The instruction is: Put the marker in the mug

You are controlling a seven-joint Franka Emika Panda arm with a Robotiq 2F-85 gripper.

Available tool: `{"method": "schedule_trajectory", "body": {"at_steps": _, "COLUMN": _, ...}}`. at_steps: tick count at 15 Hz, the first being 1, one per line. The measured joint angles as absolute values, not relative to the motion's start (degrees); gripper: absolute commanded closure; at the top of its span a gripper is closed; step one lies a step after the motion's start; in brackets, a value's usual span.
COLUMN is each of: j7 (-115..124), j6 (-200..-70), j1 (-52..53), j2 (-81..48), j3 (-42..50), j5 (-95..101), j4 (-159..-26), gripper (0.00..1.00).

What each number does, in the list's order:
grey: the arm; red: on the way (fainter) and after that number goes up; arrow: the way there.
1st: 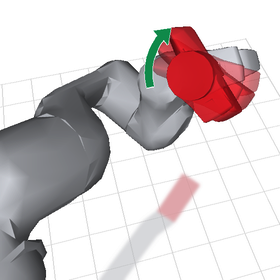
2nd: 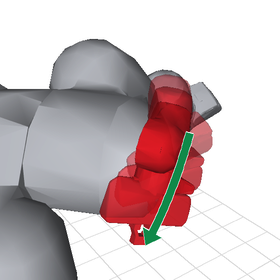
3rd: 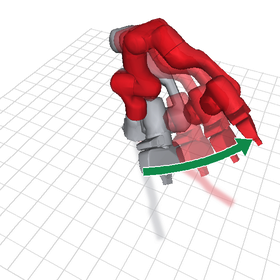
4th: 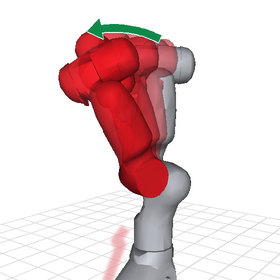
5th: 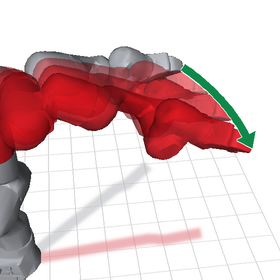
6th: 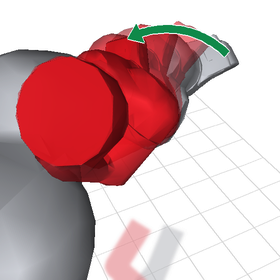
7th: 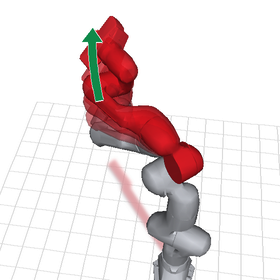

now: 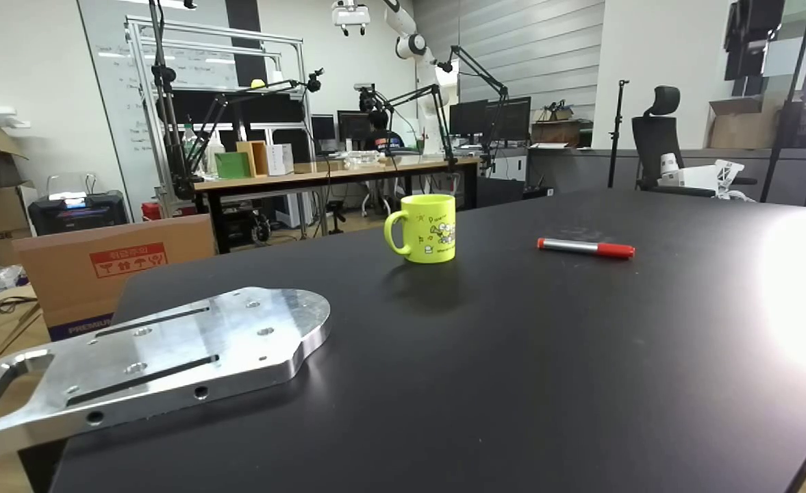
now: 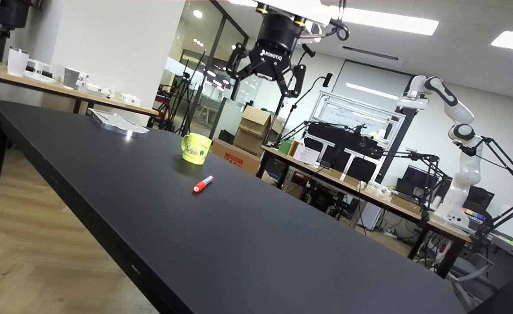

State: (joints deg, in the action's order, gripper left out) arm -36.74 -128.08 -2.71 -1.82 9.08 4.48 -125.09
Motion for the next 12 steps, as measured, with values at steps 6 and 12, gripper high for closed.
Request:
{"method": "schedule_trajectory", "body": {"at_steps": 6, "j7": -31.98, "j6": -134.24, "j1": -2.71, "j2": -8.44, "j3": 6.33, "j5": 13.75, "j4": -120.96, "gripper": 0.0}}
{"method": "schedule_trajectory", "body": {"at_steps": 12, "j7": -29.94, "j6": -135.24, "j1": -2.72, "j2": -11.75, "j3": 3.84, "j5": 11.74, "j4": -119.45, "gripper": 0.0}}
